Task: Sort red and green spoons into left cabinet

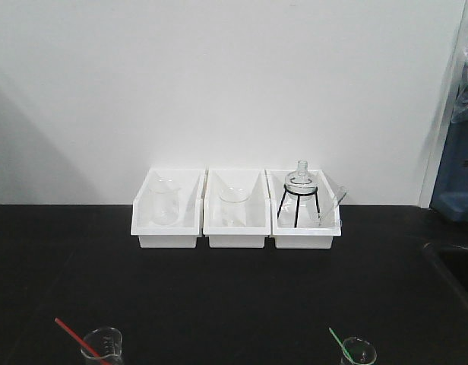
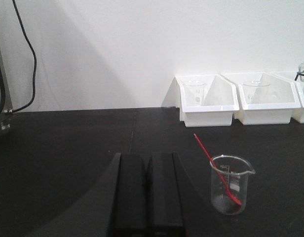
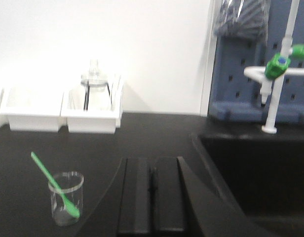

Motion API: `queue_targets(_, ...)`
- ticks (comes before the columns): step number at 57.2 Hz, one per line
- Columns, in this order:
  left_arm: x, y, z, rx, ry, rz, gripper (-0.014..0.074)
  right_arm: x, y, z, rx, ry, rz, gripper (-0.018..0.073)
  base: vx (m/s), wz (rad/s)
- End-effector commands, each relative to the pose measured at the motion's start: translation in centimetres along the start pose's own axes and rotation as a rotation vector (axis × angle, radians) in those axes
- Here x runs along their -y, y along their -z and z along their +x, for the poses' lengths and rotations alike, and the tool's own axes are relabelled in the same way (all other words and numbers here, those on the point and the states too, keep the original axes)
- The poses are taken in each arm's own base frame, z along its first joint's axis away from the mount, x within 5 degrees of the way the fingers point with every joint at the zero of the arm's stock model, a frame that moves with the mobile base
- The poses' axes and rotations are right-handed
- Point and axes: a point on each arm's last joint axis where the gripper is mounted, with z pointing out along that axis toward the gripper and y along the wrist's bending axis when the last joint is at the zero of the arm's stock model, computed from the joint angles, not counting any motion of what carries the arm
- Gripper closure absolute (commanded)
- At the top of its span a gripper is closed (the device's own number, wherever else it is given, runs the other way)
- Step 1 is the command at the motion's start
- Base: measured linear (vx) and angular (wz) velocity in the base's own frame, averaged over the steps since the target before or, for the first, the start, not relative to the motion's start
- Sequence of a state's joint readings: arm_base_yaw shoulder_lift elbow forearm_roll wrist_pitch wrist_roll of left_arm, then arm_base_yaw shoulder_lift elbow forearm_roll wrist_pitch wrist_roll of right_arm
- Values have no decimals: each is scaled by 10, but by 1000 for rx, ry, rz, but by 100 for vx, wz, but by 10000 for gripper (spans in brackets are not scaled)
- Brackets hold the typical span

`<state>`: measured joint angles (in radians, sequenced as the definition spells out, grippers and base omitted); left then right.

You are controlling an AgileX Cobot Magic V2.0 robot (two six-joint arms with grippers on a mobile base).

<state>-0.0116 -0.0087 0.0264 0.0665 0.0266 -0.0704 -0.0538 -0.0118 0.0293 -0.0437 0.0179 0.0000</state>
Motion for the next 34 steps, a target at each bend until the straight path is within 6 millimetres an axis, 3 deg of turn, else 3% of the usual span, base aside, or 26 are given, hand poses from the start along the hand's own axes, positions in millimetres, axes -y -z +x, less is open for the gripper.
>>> queue_targets(1,1,3,-14,135,10,8,603,0,2,-11,149,9,5,566,0,0)
queue_targets(9,1,3,-16,157,38,10,603,0,2,-11,153,-45,3,566,0,0)
queue_targets(15,0,6,-30,258,170,25,603,1,3,-23,188,-149,-1,566,0,0)
queue_targets(25,1,20,-82,396,191,43,603,3,15,-74,264,-86,2,566,0,0)
queue_targets(34,1,26,-119,339,187,35,603,5,21,-106,248,-51,15,566,0,0)
